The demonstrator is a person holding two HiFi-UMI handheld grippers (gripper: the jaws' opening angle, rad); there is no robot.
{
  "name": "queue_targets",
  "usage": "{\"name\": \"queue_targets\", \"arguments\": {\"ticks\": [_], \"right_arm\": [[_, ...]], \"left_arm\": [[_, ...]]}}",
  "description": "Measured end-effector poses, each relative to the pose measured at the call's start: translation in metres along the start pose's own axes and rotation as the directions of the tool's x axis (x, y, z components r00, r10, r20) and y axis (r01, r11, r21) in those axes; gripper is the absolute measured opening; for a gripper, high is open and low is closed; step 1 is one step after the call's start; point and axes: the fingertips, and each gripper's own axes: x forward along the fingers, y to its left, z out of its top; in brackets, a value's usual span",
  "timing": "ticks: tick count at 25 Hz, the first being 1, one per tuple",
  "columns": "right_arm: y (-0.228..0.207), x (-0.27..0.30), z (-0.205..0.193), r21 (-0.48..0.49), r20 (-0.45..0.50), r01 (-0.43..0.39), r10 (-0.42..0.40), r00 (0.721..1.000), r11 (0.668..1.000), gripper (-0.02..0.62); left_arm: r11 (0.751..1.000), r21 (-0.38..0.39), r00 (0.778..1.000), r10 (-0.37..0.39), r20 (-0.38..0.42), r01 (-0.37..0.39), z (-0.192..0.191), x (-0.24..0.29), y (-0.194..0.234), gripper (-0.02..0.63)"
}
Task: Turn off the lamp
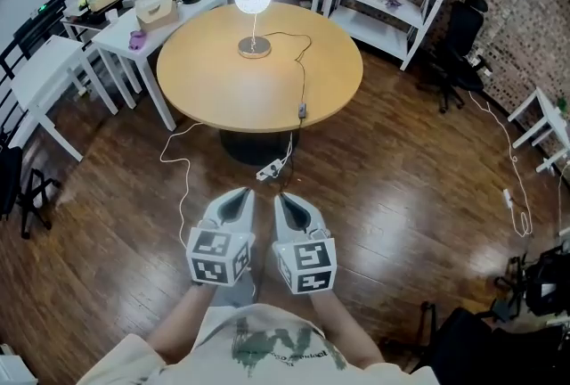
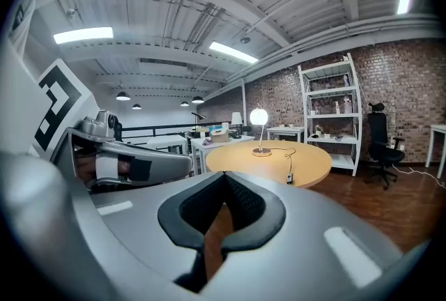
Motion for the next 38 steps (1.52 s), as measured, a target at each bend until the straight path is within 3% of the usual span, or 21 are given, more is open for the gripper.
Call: {"name": "queue_targets", "arguments": {"ticks": [22,38], "right_arm": [[-0.041,0.200,0.050,0.003,-0.050,0.111,-0.111,0.993,0.994,0.000],[-0.099,0.238,0.034,0.009,-0.099,0.163,-0.161,0.982,0.987,0.001]], "left_arm": [[0.993,-0.015,0.993,-0.115,-0.041,0.114,0.062,0.152,0.134,-0.003],[0.987,-0.038,0.983,-0.157,-0.094,0.154,0.046,0.221,0.137,-0.003]]}}
